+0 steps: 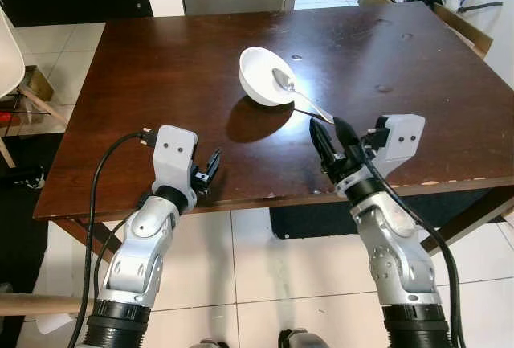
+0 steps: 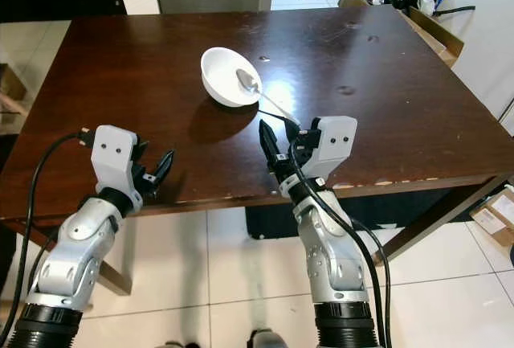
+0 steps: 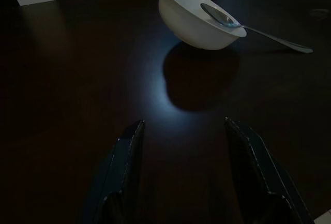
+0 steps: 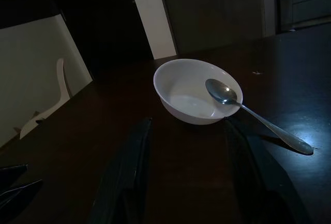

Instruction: Setting the table

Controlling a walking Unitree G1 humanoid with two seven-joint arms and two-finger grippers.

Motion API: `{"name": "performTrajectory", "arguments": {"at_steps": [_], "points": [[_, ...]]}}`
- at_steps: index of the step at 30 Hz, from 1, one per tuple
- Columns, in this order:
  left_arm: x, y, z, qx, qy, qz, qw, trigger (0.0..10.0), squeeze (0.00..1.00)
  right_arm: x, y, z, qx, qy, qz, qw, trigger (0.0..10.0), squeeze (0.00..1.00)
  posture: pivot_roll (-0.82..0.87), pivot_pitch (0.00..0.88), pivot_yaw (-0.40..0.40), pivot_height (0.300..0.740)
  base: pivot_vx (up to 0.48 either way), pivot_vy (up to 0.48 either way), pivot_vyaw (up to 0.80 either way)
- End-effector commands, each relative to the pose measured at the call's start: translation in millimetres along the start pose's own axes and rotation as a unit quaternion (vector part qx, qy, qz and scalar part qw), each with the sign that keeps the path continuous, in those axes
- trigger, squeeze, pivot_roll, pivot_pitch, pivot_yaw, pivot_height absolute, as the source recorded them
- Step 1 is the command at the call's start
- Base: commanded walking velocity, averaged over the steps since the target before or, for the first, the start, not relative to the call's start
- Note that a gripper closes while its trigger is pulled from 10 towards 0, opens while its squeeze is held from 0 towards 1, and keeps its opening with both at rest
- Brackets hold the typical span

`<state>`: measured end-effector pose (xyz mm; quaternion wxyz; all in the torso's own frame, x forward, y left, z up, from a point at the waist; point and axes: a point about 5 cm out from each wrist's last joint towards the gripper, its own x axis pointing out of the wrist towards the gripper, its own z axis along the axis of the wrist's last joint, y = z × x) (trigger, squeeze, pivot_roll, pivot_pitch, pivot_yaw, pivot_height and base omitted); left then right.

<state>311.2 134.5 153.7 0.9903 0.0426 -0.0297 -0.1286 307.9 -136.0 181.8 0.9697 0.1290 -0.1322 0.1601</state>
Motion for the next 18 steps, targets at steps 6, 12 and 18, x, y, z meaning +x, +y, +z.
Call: {"name": "performTrajectory", "arguments": {"at_steps": [6, 12, 18], "points": [[-3.5, -0.4, -3.0, 0.002, 0.009, -0.002, 1.0, 10.0, 0.0, -3.7, -0.7, -3.7, 0.0, 0.009, 0.001, 1.0, 10.0, 0.0, -0.15, 0.084, 0.06, 0.74, 0.0, 0.0, 0.0], [-2.9, 4.0, -3.1, 0.004, 0.01, 0.009, 1.0, 10.0, 0.0, -3.8, -0.9, -3.2, -0.001, 0.01, 0.002, 1.0, 10.0, 0.0, -0.16, 0.087, 0.058, 0.74, 0.0, 0.0, 0.0], [-2.1, 5.9, -2.8, 0.006, 0.01, 0.011, 1.0, 10.0, 0.0, -4.4, -0.4, -3.5, -0.002, 0.01, 0.002, 1.0, 10.0, 0.0, -0.16, 0.092, 0.057, 0.74, 0.0, 0.0, 0.0]]}}
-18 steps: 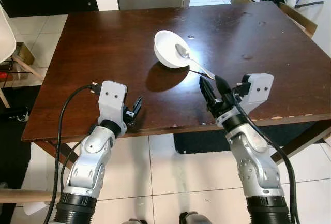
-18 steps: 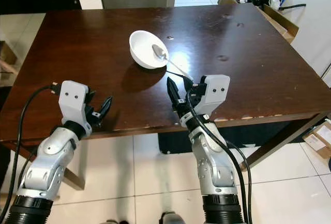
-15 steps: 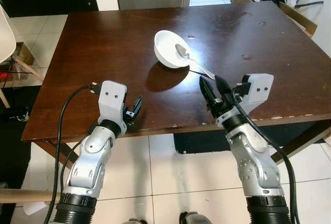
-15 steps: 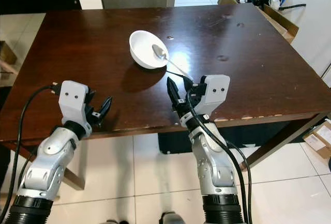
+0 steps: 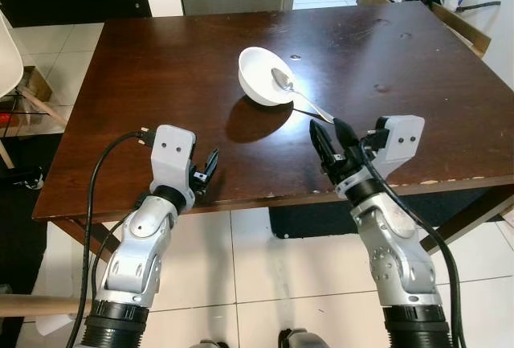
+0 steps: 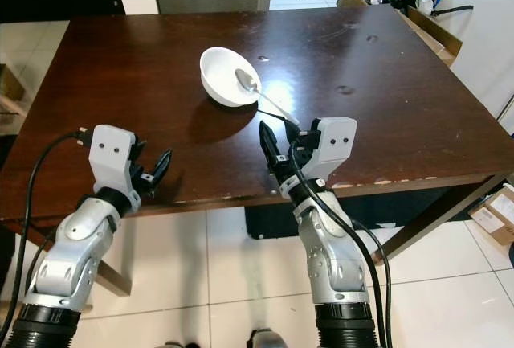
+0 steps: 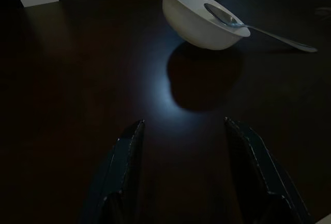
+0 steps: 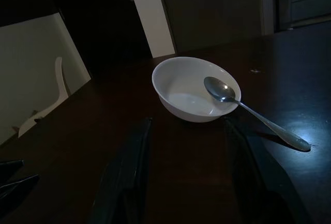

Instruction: Setting the table

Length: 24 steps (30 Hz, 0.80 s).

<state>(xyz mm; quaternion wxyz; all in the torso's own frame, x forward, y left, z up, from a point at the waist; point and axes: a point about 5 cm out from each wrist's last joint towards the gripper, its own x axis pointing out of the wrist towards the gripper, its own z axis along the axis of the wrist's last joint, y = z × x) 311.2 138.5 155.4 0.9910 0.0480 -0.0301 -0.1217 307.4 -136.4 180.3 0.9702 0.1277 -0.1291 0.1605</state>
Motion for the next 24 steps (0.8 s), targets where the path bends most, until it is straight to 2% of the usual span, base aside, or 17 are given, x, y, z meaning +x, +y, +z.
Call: {"name": "performTrajectory", "arguments": {"at_steps": [1, 17, 24], "points": [[-1.1, 1.8, -4.2, 0.0, 0.009, 0.004, 1.0, 10.0, 0.0, -3.3, 0.1, -2.4, -0.001, 0.007, 0.002, 1.0, 10.0, 0.0, -0.16, 0.092, 0.057, 0.74, 0.0, 0.0, 0.0], [-3.7, 0.0, -6.1, 0.0, 0.019, -0.005, 1.0, 10.0, 0.0, -3.7, 0.0, -2.2, -0.001, 0.01, 0.002, 1.0, 10.0, 0.0, -0.16, 0.093, 0.054, 0.74, 0.0, 0.0, 0.0], [-0.4, -7.5, -2.3, 0.014, 0.007, -0.024, 1.0, 10.0, 0.0, -4.1, -0.8, -1.6, -0.002, 0.01, 0.0, 1.0, 10.0, 0.0, -0.17, 0.096, 0.055, 0.74, 0.0, 0.0, 0.0]]}}
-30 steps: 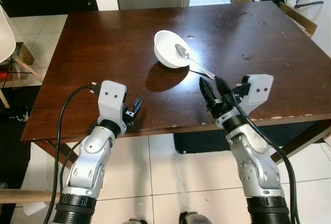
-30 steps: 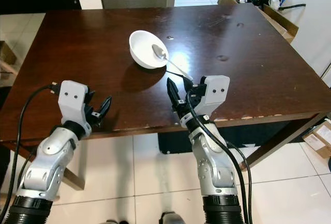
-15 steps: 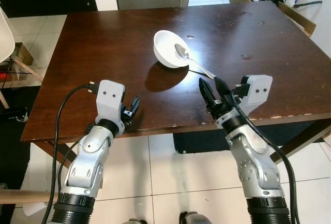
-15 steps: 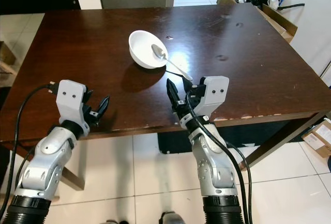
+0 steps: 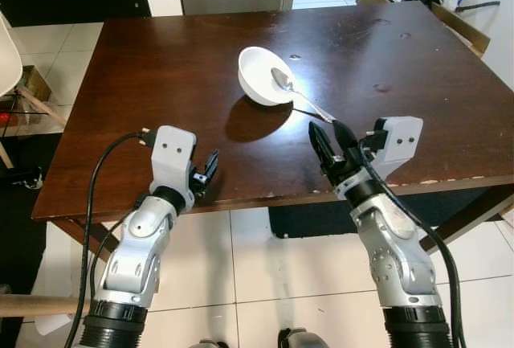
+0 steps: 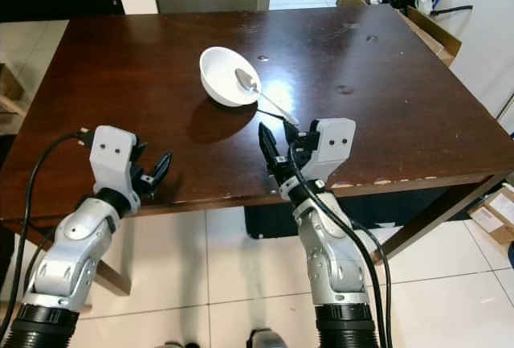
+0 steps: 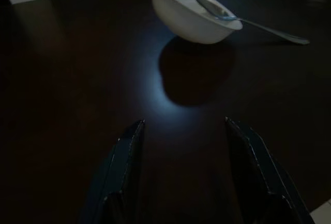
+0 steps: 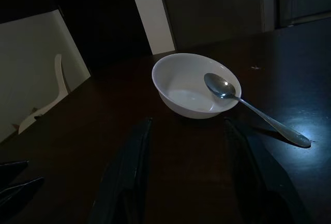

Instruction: Setting the table

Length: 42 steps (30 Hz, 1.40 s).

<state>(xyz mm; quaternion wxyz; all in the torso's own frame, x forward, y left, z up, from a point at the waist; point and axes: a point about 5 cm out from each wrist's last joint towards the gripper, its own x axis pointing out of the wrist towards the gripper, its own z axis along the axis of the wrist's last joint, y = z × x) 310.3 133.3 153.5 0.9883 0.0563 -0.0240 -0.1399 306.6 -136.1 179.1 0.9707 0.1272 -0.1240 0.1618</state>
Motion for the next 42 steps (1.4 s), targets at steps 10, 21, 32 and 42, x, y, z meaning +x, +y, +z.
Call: {"name": "performTrajectory", "arguments": {"at_steps": [10, 21, 32, 42], "points": [[2.5, -7.5, 3, 0.009, -0.015, -0.012, 1.0, 10.0, 0.0, -4.4, -2.5, 0, -0.004, 0.004, -0.005, 1.0, 10.0, 0.0, -0.18, 0.094, 0.058, 0.74, 0.277, 0.0, 0.0], [3.2, -8.0, 3, 0.012, -0.017, -0.015, 1.0, 10.0, 0.0, -4.3, -3.1, -1, -0.004, 0.005, -0.007, 1.0, 10.0, 0.0, -0.18, 0.092, 0.065, 0.74, 0.48, 0.0, 0.0], [2.4, -7.1, 3, 0.007, -0.016, -0.012, 1.0, 10.0, 0.0, -5.6, -5.1, -1, -0.016, 0.01, -0.006, 1.0, 10.0, 0.0, -0.18, 0.088, 0.066, 0.74, 0.263, 0.0, 0.0], [0.6, -1.6, 2, 0.012, -0.012, -0.012, 1.0, 10.0, 0.0, -25.4, -21.3, 1, -0.125, 0.072, 0.003, 0.99, 10.0, 0.0, -0.18, 0.082, 0.061, 0.74, 0.0, 0.0, 0.0]]}}
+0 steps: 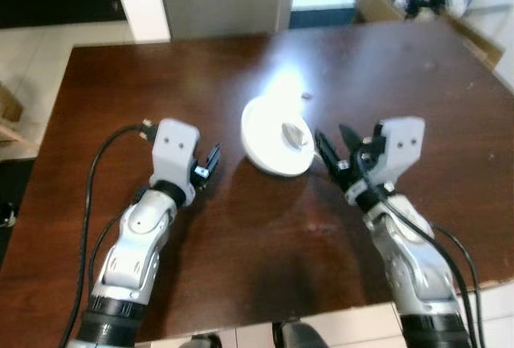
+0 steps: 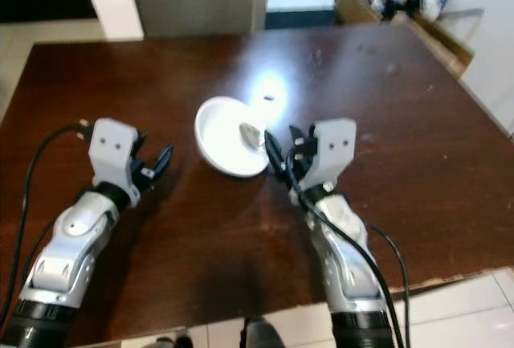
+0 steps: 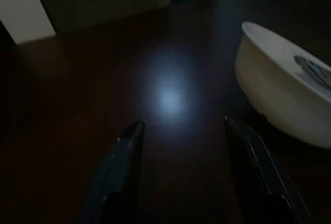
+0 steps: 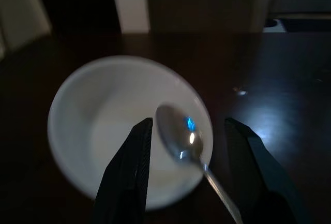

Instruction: Setting the table

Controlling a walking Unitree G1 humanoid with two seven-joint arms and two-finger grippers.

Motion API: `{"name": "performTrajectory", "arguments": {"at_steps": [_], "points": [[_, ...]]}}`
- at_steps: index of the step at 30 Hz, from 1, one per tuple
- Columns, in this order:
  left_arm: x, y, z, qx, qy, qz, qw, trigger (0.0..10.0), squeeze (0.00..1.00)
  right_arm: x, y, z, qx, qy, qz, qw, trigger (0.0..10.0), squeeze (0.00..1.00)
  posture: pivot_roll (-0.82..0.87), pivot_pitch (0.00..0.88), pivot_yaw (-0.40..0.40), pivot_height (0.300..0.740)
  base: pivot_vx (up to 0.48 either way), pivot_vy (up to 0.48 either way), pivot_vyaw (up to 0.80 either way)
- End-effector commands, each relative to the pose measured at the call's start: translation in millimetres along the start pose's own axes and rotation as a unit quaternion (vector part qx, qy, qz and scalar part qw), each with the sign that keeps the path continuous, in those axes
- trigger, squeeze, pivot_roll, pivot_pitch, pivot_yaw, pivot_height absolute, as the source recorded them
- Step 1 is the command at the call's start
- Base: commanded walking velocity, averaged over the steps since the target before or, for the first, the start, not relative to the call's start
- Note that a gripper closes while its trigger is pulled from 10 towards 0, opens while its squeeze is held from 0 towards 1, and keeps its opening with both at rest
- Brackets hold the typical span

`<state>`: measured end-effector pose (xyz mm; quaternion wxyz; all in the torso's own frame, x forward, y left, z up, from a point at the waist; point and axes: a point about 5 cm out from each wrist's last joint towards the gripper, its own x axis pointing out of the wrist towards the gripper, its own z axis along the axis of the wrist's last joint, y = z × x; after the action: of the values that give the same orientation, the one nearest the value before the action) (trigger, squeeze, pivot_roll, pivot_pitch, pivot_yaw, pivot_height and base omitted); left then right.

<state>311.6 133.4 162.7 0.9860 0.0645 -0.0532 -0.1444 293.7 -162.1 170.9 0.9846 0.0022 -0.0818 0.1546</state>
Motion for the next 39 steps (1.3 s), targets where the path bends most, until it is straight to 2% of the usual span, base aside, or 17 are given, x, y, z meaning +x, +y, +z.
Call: {"name": "performTrajectory", "arguments": {"at_steps": [1, 2, 3, 5, 6, 8, 12, 16, 20, 24, 27, 29, 31, 39], "points": [[-1.3, -3.4, -7, 0.0, 0.016, -0.009, 1.0, 10.0, 0.0, -3.7, -0.1, -1, -0.008, 0.01, 0.003, 1.0, 10.0, 0.0, -0.18, 0.082, 0.061, 0.74, 0.0, 0.0, 0.0], [0.9, -0.8, -4, 0.003, 0.012, -0.007, 1.0, 10.0, 0.0, -14.8, -13.6, -12, -0.043, 0.058, -0.003, 0.997, 10.0, 0.0, -0.19, 0.083, 0.062, 0.74, 0.0, 0.0, 0.0], [0.9, -0.8, -4, 0.003, 0.012, -0.007, 1.0, 10.0, 0.0, -14.8, -13.6, -12, -0.043, 0.058, -0.003, 0.997, 10.0, 0.0, -0.19, 0.083, 0.062, 0.74, 0.0, 0.0, 0.0], [3.1, 2.5, 2, 0.01, 0.004, -0.006, 1.0, 10.0, 0.0, -20.3, -27.5, -18, -0.074, 0.085, -0.012, 0.994, 10.0, 0.0, -0.19, 0.088, 0.069, 0.74, 0.0, 0.0, 0.0], [3.1, 2.5, 2, 0.01, 0.004, -0.006, 1.0, 10.0, 0.0, -20.3, -27.5, -18, -0.074, 0.085, -0.012, 0.994, 10.0, 0.0, -0.19, 0.088, 0.069, 0.74, 0.0, 0.0, 0.0], [5.7, 10.8, 10, 0.026, -0.007, -0.003, 1.0, 10.0, 0.0, -16.3, -36.6, -20, -0.092, 0.088, -0.015, 0.992, 10.0, 0.0, -0.19, 0.094, 0.076, 0.74, 0.0, 0.0, 0.0], [6.5, 15.6, 15, 0.034, -0.012, 0.0, 0.999, 10.0, 0.0, -13.2, -38.2, -20, -0.088, 0.087, -0.014, 0.992, 10.0, 0.0, -0.18, 0.099, 0.08, 0.74, 0.0, 0.0, 0.0], [8.6, 36.1, 29, 0.056, -0.021, 0.015, 0.998, 10.0, 0.0, -3.5, -36.4, -35, -0.055, 0.121, 0.004, 0.991, 10.0, 0.0, -0.15, 0.136, 0.104, 0.74, 0.0, 0.0, 0.0], [9.1, 39.0, 35, 0.057, -0.024, 0.014, 0.998, 10.0, 0.0, -1.8, -37.0, -42, -0.052, 0.135, 0.012, 0.989, 10.0, 0.0, -0.13, 0.153, 0.114, 0.74, 0.0, 0.0, 0.0], [9.8, 44.1, 55, 0.06, -0.042, 0.009, 0.997, 10.0, 0.0, 11.7, -39.4, -45, -0.069, 0.138, 0.035, 0.987, 10.0, 0.0, -0.09, 0.175, 0.125, 0.74, 0.0, 0.0, 0.0], [9.7, 45.8, 58, 0.062, -0.045, 0.01, 0.997, 10.0, 0.0, 14.9, -40.7, -44, -0.076, 0.138, 0.036, 0.987, 10.0, 0.0, -0.09, 0.175, 0.124, 0.74, 0.0, 0.0, 0.0], [8.8, 51.0, 63, 0.064, -0.05, 0.019, 0.996, 10.0, 0.0, 22.4, -46.5, -43, -0.105, 0.142, 0.033, 0.984, 10.0, 0.0, -0.08, 0.182, 0.117, 0.74, 0.0, 0.0, 0.0], [8.3, 52.6, 64, 0.064, -0.051, 0.023, 0.996, 10.0, 0.0, 24.5, -48.6, -42, -0.113, 0.142, 0.031, 0.983, 10.0, 0.0, -0.08, 0.182, 0.117, 0.74, 0.0, 0.0, 0.0], [4.2, 53.8, 65, 0.068, -0.045, 0.023, 0.996, 10.0, 0.0, 37.7, -52.0, -37, -0.086, 0.121, 0.048, 0.988, 10.0, 0.0, -0.05, 0.195, 0.117, 0.74, 0.0, 0.0, 0.0]]}}
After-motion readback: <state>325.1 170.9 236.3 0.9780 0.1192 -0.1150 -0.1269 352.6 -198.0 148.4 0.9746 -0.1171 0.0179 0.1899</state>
